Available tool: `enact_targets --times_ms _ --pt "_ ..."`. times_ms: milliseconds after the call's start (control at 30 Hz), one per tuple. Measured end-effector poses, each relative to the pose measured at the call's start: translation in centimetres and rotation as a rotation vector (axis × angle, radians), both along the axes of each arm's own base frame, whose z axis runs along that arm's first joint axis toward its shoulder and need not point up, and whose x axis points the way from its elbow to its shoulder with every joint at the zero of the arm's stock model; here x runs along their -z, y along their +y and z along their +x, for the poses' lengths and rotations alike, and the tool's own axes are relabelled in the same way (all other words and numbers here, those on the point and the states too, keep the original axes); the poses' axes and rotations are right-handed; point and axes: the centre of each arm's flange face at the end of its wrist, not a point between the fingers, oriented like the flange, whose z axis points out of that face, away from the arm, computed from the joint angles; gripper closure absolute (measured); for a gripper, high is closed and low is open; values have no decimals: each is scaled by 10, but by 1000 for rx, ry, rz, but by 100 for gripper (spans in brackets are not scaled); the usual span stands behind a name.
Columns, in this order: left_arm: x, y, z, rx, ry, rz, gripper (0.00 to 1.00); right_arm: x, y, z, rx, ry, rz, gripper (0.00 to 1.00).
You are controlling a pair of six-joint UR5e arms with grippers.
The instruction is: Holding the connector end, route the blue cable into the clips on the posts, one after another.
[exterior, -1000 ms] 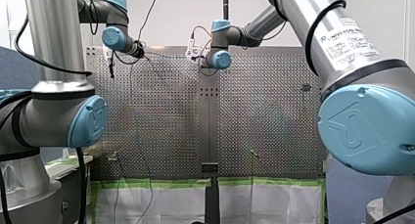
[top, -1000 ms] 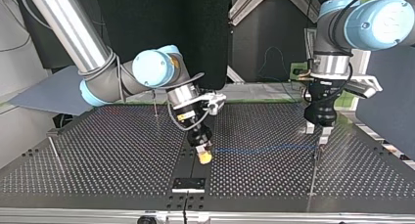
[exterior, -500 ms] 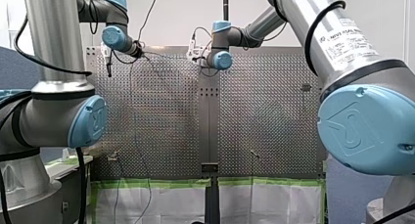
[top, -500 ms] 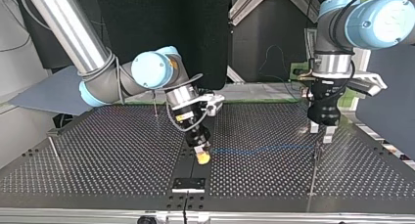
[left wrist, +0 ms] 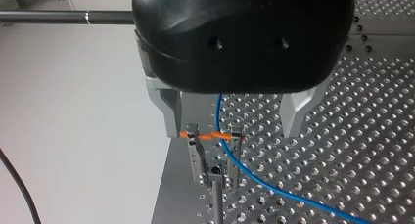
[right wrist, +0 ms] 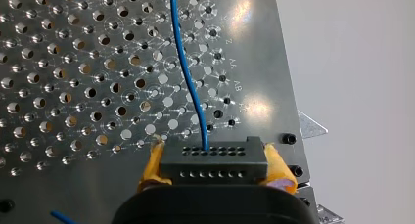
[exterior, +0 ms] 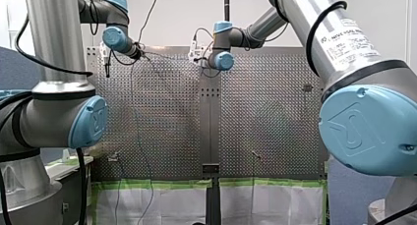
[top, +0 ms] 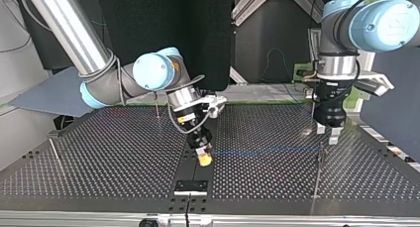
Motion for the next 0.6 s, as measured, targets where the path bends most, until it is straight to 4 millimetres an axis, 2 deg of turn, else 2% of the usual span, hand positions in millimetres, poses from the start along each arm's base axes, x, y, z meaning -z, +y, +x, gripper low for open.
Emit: enact_targets --times_ms 600 --pt "-3 0 -2 -4 -6 22 0 2 -2 -1 3 2 2 100"
